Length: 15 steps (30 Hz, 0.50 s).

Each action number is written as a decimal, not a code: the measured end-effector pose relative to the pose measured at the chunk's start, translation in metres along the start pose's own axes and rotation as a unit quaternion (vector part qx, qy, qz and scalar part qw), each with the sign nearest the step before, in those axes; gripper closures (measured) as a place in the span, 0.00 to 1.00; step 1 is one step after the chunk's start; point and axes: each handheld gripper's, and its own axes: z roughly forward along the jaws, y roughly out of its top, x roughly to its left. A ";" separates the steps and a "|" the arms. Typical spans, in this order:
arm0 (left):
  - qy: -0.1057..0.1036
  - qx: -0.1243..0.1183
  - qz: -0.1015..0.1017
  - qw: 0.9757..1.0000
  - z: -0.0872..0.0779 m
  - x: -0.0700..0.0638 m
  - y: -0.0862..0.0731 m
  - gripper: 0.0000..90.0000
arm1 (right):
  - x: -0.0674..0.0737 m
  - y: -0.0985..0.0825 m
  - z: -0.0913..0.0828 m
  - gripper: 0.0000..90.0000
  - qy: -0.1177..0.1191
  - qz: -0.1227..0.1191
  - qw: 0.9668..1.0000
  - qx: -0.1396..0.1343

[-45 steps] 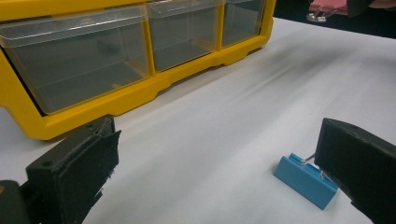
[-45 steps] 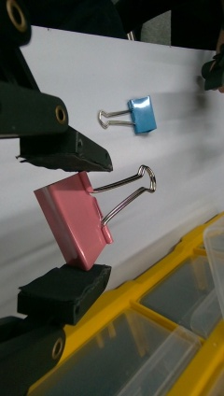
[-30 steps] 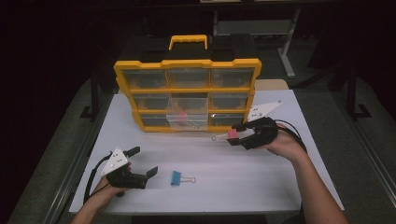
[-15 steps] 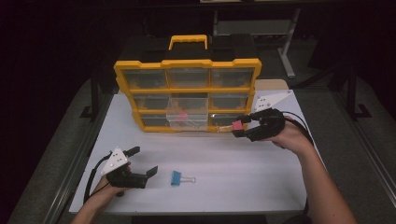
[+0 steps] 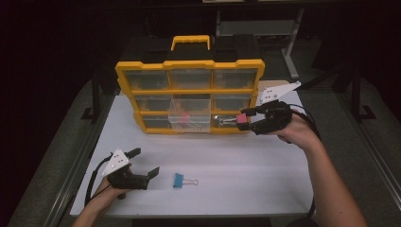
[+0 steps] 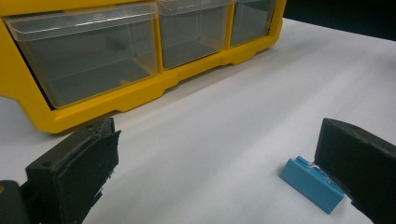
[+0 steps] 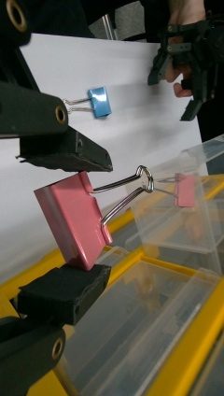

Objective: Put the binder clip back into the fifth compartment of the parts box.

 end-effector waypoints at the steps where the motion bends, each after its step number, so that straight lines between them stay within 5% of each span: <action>1: -0.001 0.000 -0.001 1.000 0.000 0.000 0.000 0.00 | 0.000 0.002 0.000 0.47 -0.002 0.002 1.000 0.000; 15: -0.002 -0.002 0.005 1.000 0.000 0.000 0.000 0.00 | -0.002 0.024 -0.001 0.47 -0.004 -0.004 1.000 -0.013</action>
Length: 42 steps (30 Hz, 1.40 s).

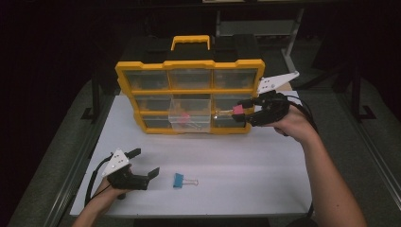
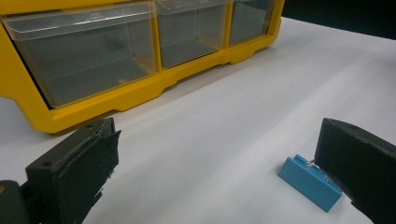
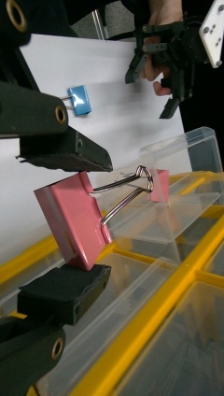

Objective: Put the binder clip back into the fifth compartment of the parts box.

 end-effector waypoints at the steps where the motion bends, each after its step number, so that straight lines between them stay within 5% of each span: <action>1: 0.000 -0.001 0.000 1.000 0.000 0.000 0.000 0.00 | 0.000 0.002 0.000 0.47 -0.001 -0.001 1.000 -0.001; 19: -0.004 -0.004 -0.002 1.000 0.000 -0.002 0.001 0.00 | 0.002 0.030 0.010 0.47 0.001 -0.010 1.000 -0.015; 42: -0.005 -0.007 -0.001 1.000 -0.001 -0.001 0.001 0.00 | 0.010 0.065 0.055 0.47 0.003 -0.019 1.000 0.003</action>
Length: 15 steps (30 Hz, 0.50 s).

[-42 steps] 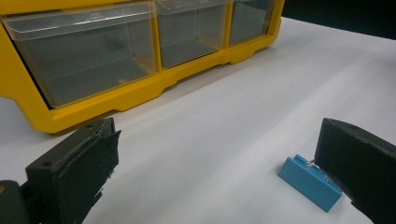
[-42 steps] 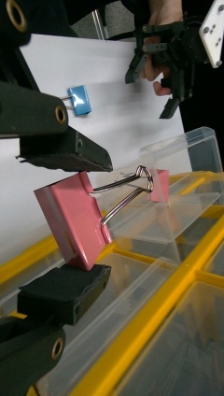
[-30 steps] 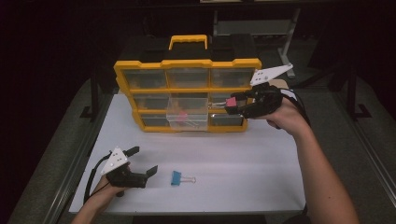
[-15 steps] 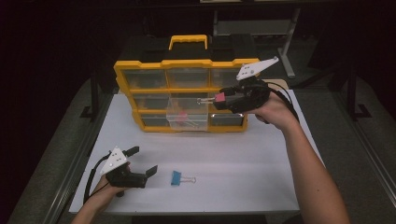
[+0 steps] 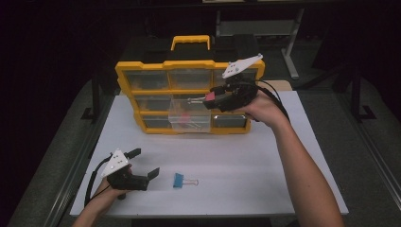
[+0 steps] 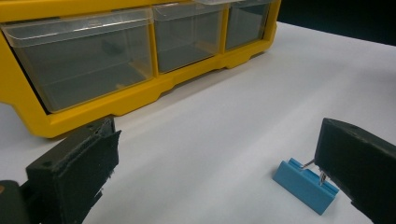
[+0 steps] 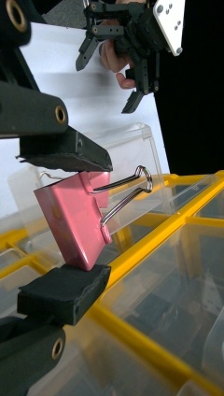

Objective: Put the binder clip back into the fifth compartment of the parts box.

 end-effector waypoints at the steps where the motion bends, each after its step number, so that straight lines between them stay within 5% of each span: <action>1: 0.000 0.000 0.000 1.000 0.000 0.000 0.000 0.00 | 0.000 0.001 0.002 0.47 0.001 -0.001 1.000 0.001; 15: -0.001 0.001 0.001 1.000 -0.001 0.000 0.000 0.00 | 0.005 0.007 0.026 0.47 -0.002 -0.016 1.000 0.023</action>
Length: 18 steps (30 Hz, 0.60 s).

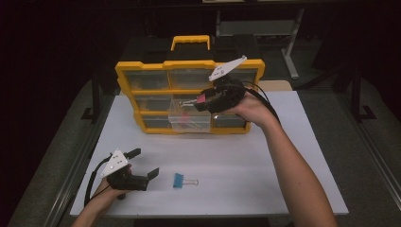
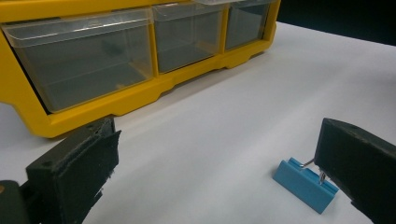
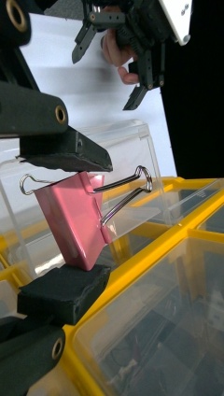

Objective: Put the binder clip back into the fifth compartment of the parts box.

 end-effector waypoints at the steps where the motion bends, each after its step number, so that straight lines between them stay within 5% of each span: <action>1: 0.000 0.000 -0.001 1.000 0.000 0.000 0.000 0.00 | 0.001 0.000 0.001 0.47 0.001 0.002 1.000 0.002; 18: 0.000 0.000 0.000 1.000 -0.001 0.000 0.000 0.00 | 0.004 0.001 0.022 0.47 0.008 -0.004 1.000 0.024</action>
